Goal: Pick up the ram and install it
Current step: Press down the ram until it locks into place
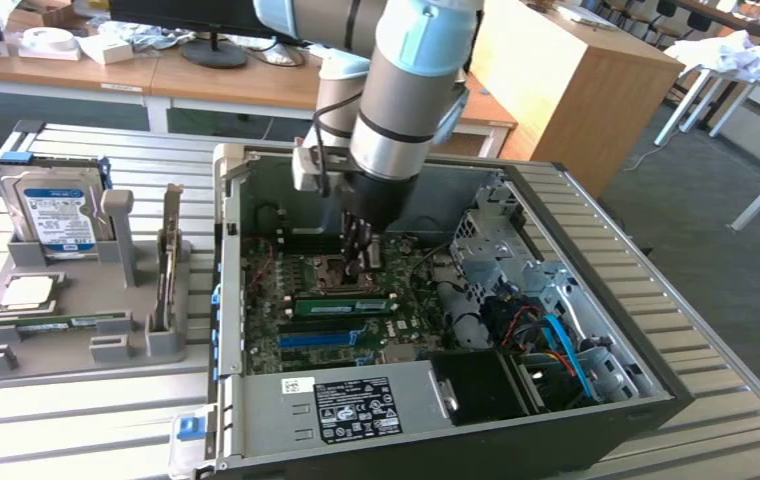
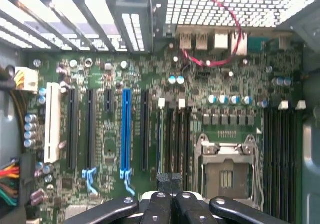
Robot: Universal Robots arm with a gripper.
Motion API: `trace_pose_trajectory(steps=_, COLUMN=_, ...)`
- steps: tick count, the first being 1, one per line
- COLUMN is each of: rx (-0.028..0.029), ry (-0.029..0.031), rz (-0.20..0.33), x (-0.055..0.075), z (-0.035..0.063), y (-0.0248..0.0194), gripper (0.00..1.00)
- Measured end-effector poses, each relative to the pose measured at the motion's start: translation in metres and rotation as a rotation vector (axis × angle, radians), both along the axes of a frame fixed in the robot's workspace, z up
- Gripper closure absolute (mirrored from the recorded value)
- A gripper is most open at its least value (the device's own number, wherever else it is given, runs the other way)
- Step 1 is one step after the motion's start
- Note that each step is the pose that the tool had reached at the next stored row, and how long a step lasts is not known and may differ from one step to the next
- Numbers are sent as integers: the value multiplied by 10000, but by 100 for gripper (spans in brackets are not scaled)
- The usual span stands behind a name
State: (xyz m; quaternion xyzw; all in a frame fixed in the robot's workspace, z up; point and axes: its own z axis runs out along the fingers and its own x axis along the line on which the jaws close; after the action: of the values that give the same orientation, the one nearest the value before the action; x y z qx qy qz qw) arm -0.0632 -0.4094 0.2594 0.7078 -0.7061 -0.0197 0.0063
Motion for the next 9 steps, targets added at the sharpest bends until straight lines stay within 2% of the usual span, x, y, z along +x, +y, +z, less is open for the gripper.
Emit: trace_pose_trajectory(steps=9, rx=0, ry=-1, rz=0, x=-112, z=-1, y=0, gripper=90)
